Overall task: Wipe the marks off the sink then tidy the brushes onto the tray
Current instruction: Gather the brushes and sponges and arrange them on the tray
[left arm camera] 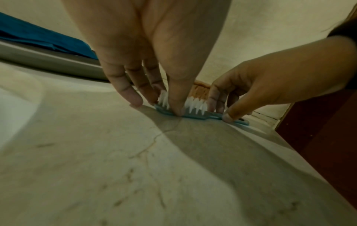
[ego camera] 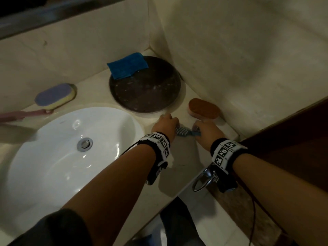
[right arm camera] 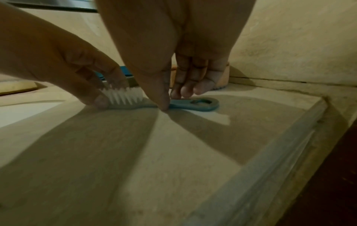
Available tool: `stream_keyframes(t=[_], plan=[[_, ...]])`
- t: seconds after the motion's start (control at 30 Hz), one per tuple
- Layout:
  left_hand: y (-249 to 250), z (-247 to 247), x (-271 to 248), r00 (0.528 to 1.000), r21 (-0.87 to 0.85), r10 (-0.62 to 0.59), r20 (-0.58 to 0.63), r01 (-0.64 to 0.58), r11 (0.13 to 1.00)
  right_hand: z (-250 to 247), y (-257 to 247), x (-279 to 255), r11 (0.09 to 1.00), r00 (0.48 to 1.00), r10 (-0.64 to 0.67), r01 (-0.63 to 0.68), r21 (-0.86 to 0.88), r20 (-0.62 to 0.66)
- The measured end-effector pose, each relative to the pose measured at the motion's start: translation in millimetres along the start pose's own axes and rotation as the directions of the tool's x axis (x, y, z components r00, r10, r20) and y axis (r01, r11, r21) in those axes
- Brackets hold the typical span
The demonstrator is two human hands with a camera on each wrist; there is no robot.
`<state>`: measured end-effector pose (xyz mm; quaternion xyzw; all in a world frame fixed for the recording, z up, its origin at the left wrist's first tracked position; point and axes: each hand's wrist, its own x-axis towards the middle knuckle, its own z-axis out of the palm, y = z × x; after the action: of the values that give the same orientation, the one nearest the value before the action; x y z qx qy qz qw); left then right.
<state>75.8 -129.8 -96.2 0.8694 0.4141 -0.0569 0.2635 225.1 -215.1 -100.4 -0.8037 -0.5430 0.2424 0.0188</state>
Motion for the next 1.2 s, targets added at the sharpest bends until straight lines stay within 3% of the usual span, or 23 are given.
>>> stream_keyframes(t=[0.17, 0.33, 0.5, 0.73, 0.93, 1.2], plan=[[-16, -9, -12, 1.000, -0.036, -0.020, -0.004, 0.019, 0.999, -9, -20, -3, 0.999, 0.995, 0.005, -0.001, -0.034, 0.103], [-35, -38, -32, 0.998, -0.183, -0.050, -0.044, 0.041, 0.982, -27, -54, -1, 0.997, 0.988, -0.032, 0.021, 0.077, 0.152], [-63, -91, -43, 0.976, -0.311, -0.161, -0.148, 0.108, 0.944, -63, -107, 18, 0.982, 0.964, -0.179, 0.165, 0.089, 0.196], [-106, -143, -33, 0.885, -0.393, -0.374, -0.277, 0.251, 0.884, -86, -170, 70, 0.947, 0.938, -0.316, 0.303, 0.101, 0.144], [-127, -147, -5, 0.749, -0.651, -0.600, -0.281, 0.311, 0.693, -87, -186, 115, 0.930, 0.902, -0.368, 0.353, 0.104, 0.225], [-151, -142, 20, 0.720, -0.583, -0.645, -0.256, 0.418, 0.697, -75, -201, 156, 0.917, 0.866, -0.395, 0.350, 0.193, 0.306]])
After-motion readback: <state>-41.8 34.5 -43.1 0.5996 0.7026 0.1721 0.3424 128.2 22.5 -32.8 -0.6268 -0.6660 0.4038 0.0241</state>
